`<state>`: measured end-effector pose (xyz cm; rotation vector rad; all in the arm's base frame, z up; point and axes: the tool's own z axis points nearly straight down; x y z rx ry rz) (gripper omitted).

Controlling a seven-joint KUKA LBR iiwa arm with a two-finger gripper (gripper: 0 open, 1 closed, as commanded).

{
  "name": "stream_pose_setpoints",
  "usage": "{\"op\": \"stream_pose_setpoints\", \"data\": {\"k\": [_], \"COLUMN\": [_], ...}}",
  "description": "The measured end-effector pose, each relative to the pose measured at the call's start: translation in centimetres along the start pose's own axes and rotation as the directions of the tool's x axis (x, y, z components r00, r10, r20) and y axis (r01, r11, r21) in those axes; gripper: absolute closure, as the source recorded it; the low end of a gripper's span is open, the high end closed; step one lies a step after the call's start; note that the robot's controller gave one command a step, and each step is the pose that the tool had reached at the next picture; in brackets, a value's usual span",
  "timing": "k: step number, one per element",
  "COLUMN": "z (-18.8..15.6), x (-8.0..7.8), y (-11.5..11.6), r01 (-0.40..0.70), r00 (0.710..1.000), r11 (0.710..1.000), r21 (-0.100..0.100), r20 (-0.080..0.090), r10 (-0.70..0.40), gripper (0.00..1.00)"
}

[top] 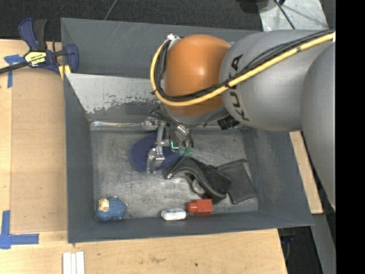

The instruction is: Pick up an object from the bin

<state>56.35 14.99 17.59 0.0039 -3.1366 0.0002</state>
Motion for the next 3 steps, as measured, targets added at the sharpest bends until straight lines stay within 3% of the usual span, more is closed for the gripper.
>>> {"op": "stream_pose_setpoints", "data": {"k": [1,2,3], "z": [9.0,8.6,-6.3], "x": [-1.7,-2.0,-3.5], "y": [-3.5,-3.5,-2.2], "r01": [-0.191,-0.192,-0.129], "r00": [0.982,0.981,0.991], "r11": [0.982,0.981,0.992], "r21": [-0.007,-0.009,-0.005], "r20": [0.012,0.021,0.017], "r10": [0.191,0.192,0.129], "gripper": [0.00,1.00,1.00]}}
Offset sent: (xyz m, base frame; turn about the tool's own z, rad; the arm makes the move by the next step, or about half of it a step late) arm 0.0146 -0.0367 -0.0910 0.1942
